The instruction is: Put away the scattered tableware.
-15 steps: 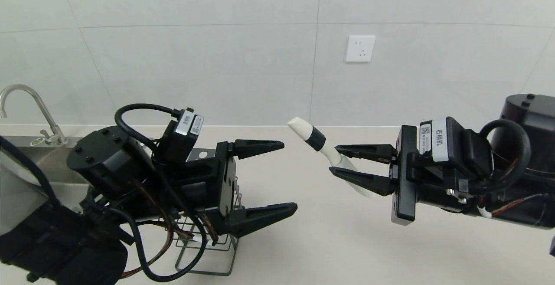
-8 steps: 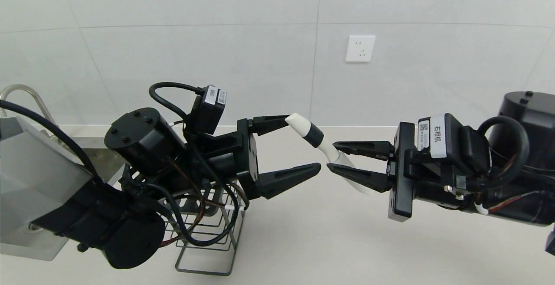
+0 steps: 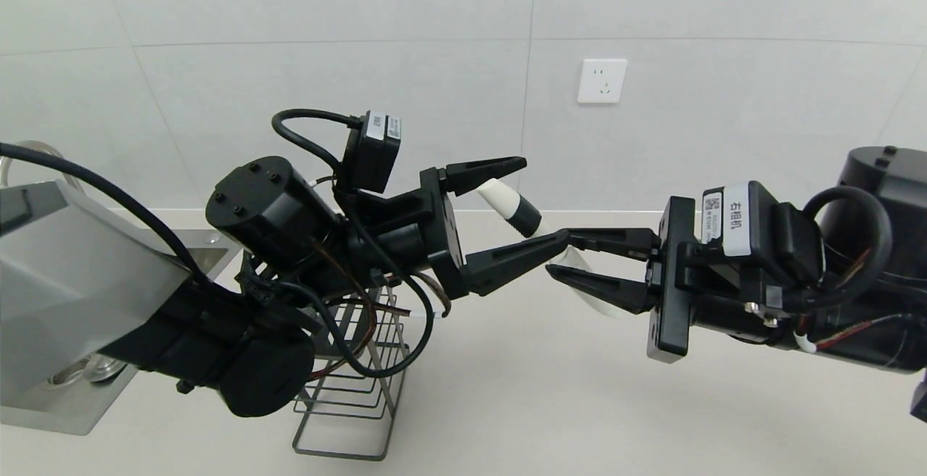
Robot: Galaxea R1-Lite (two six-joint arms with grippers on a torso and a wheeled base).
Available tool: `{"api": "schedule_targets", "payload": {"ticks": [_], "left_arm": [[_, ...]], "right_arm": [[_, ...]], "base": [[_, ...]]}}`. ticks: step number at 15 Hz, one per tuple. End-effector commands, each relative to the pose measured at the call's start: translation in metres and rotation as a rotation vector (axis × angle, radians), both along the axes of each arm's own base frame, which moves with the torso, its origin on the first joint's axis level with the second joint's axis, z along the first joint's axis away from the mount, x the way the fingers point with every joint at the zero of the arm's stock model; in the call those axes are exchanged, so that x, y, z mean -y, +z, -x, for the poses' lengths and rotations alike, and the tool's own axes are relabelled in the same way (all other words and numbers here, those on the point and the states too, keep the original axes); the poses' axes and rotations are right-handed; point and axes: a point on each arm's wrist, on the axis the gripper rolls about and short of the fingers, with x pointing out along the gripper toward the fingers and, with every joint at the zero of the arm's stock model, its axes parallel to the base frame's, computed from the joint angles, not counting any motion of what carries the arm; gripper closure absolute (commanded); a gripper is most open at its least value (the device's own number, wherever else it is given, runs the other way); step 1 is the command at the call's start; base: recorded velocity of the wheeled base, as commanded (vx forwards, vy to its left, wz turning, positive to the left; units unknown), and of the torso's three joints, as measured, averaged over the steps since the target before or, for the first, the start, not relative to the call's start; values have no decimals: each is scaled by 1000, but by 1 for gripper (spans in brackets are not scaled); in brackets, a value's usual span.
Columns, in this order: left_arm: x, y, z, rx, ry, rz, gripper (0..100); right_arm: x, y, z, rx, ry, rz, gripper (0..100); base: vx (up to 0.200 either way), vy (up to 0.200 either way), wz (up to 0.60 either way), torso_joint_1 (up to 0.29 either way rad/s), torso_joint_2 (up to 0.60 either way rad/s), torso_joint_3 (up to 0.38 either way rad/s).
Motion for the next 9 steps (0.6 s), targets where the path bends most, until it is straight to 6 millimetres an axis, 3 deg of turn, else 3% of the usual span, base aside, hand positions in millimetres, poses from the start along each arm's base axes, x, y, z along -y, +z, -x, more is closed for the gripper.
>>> {"api": "schedule_targets", "payload": {"ticks": [1, 7, 8, 9], "left_arm": [[5, 6, -3, 15, 2, 23, 0], [14, 18, 1, -5, -17, 70, 0], [14, 19, 1, -7, -18, 73, 100], [14, 19, 0, -7, -18, 74, 100]], "right_arm": [[-1, 4, -2, 13, 0, -9, 100], [-2, 11, -5, 34, -8, -24, 100], [0, 11, -7, 33, -20, -23, 100], [1, 11, -8, 34, -25, -24, 100]], "base": [[0, 0, 0, 0, 0, 0], [0, 0, 0, 0, 0, 0], [0, 0, 0, 0, 0, 0], [0, 0, 0, 0, 0, 0]]}}
